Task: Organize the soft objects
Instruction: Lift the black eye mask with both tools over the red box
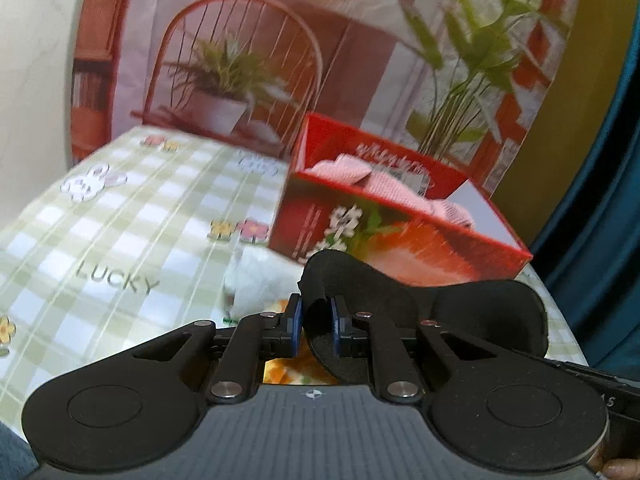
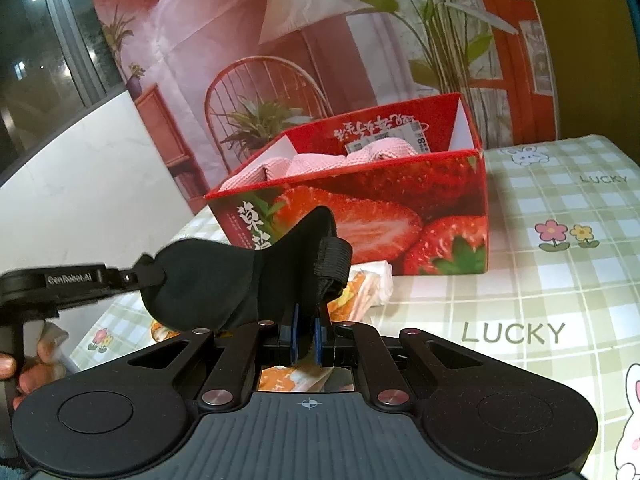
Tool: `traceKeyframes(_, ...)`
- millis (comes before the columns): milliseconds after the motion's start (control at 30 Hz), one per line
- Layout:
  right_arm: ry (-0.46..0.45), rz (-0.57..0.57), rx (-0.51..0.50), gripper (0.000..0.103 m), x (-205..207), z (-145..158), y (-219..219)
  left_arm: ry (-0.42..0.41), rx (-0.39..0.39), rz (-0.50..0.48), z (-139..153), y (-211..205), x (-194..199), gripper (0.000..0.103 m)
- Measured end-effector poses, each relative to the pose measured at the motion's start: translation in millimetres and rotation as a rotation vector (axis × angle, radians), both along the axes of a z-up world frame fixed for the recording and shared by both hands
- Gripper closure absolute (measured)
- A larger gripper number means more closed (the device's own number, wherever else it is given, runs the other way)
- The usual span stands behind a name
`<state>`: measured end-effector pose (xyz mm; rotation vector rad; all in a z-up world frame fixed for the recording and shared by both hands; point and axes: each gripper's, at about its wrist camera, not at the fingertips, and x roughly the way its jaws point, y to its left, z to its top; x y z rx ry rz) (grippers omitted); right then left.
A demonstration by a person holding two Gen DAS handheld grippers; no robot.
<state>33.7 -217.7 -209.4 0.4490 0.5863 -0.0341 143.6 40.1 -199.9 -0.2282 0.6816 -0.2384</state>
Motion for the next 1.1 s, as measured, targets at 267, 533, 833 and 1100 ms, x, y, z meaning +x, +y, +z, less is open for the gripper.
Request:
traceKeyframes(267, 0.003, -0.035, 0.002, 0.094, -3.1, -3.5, -4.3, 0.012, -0.018, 0.001, -9.4, 5.5, -0.8, 0.088)
traceKeyframes(533, -0.058, -0.014, -0.027, 0.096, -1.4, 12.1, -4.8, -0.085, 0.013, -0.022, 8.9, -2.3, -3.3, 0.088)
traceKeyframes(833, -0.154, 0.011, -0.049, 0.096, 33.3, 58.7, -29.6, -0.254, 0.059, -0.081, 67.5, -23.5, 28.6, 0.088)
traceKeyframes(1100, -0.189, -0.016, -0.107, 0.096, 107.0, 83.2, -53.2, -0.332, 0.104, -0.092, 97.5, -51.7, 99.7, 0.088)
